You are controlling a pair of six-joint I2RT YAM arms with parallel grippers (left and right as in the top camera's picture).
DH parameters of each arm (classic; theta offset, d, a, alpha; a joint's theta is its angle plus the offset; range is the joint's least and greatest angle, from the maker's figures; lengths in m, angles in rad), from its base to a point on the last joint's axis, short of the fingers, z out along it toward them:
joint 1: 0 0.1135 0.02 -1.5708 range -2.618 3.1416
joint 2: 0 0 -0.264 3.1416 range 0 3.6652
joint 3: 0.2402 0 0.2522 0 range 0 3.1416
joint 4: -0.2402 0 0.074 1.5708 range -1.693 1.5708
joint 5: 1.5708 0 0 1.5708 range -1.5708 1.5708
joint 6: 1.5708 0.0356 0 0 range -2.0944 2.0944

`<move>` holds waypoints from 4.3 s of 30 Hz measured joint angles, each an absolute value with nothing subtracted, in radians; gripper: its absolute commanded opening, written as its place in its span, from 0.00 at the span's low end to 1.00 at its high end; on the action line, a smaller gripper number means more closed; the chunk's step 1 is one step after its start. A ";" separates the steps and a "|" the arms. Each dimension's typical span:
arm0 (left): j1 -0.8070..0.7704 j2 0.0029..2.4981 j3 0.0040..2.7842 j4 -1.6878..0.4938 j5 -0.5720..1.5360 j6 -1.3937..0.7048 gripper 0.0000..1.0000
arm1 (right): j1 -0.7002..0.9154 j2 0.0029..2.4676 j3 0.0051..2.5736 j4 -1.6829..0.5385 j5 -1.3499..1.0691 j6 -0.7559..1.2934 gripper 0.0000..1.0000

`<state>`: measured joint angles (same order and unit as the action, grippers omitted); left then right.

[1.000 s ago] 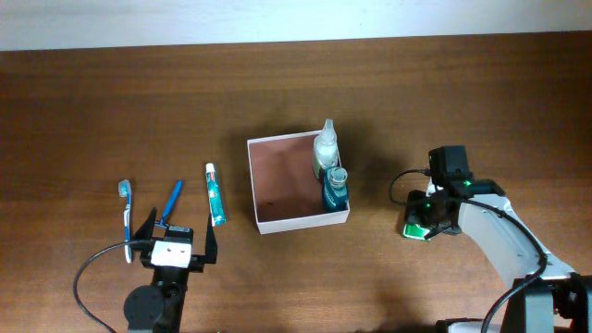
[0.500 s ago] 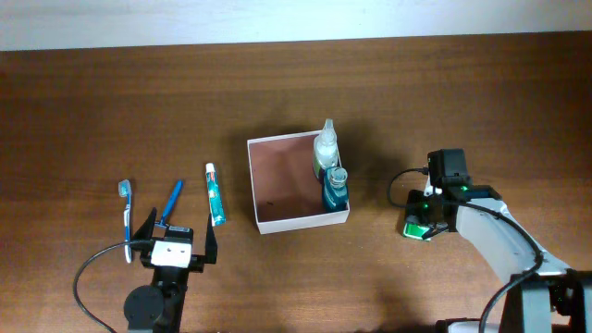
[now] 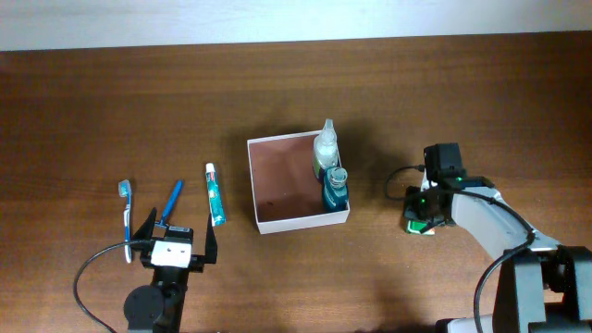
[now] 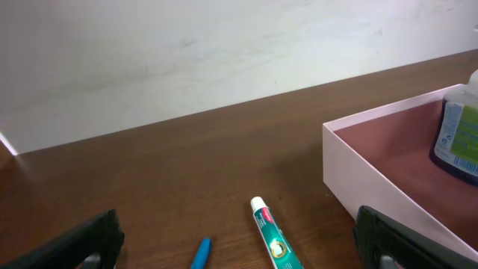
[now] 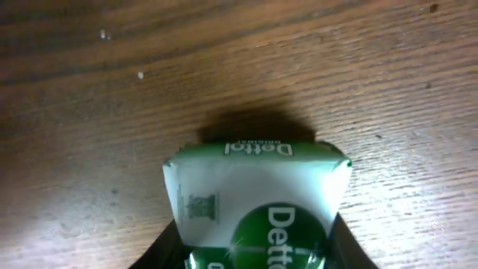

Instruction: Pack container

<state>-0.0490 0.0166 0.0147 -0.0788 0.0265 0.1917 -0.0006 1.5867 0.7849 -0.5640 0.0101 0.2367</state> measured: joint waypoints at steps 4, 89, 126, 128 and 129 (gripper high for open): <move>-0.049 0.017 0.015 -0.079 0.027 0.192 0.99 | -0.001 1.587 0.794 -0.582 0.011 0.235 0.24; -0.049 0.017 0.015 -0.079 0.027 0.192 0.99 | 0.780 1.929 1.435 -0.588 0.247 0.438 0.21; -0.049 0.017 0.015 -0.079 0.027 0.192 0.99 | 0.774 1.952 1.435 -0.580 0.238 0.448 0.52; -0.049 0.017 0.015 -0.079 0.027 0.192 0.99 | 0.774 1.952 1.435 -0.579 0.238 0.449 0.51; -0.049 0.017 0.015 -0.079 0.027 0.192 0.99 | 0.774 1.952 1.435 -0.579 0.238 0.448 0.51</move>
